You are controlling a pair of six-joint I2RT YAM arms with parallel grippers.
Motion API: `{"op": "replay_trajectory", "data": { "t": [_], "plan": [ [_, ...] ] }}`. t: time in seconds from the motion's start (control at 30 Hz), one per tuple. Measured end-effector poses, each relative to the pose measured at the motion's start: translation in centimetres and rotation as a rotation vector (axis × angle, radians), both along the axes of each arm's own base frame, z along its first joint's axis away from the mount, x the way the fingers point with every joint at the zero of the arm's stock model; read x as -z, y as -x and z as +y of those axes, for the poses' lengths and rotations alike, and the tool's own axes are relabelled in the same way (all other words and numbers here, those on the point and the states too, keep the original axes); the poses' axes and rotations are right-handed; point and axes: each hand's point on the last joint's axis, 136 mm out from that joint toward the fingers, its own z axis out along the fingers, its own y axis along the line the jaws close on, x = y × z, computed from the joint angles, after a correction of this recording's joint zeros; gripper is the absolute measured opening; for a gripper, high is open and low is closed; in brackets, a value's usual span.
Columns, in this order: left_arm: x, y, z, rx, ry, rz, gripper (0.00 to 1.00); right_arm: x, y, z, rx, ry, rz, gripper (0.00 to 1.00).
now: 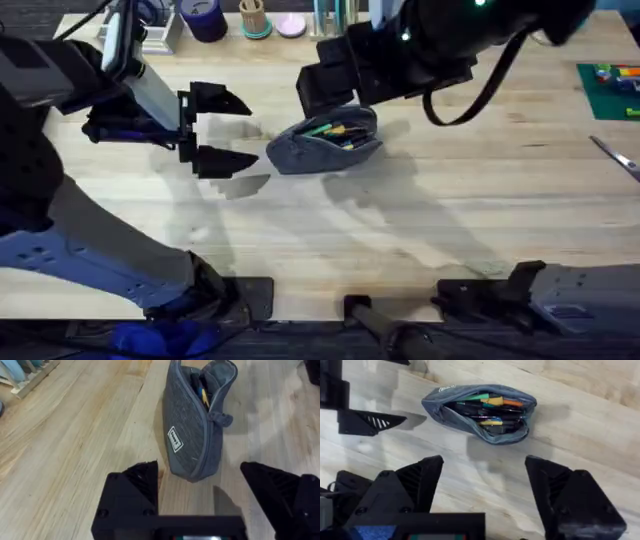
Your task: Unzip the bag, pick up the pens from the table one at a time and place them inside, then zip the bag closed.
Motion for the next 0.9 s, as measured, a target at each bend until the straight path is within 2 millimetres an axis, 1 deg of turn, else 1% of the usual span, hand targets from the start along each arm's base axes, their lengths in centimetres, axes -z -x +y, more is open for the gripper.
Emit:
{"op": "replay_trajectory", "data": {
  "t": [0.3, 0.37, 0.6, 0.77, 0.9],
  "plan": [
    [0.0, 0.0, 0.0, 0.0, 0.0, 0.0, 0.993, 0.2, 0.6, 0.8, 0.062, -0.02, 0.007, 0.996],
    [0.0, 0.0, 0.0, 0.0, 0.0, 0.0, 0.993, 0.6, 0.6, 1.2, 0.068, -0.014, 0.016, 0.996],
    [0.0, 0.0, 0.0, 0.0, 0.0, 0.0, 0.993, 3.2, 1.4, 3.4, 0.058, 0.029, 0.066, 0.996],
    [0.0, 0.0, 0.0, 0.0, 0.0, 0.0, 0.993, 3.9, 2.0, 4.2, 0.073, 0.031, 0.085, 0.996],
    [0.0, 0.0, 0.0, 0.0, 0.0, 0.0, 0.993, 4.6, 2.0, 4.5, 0.099, 0.035, 0.1, 0.996]
  ]
}}
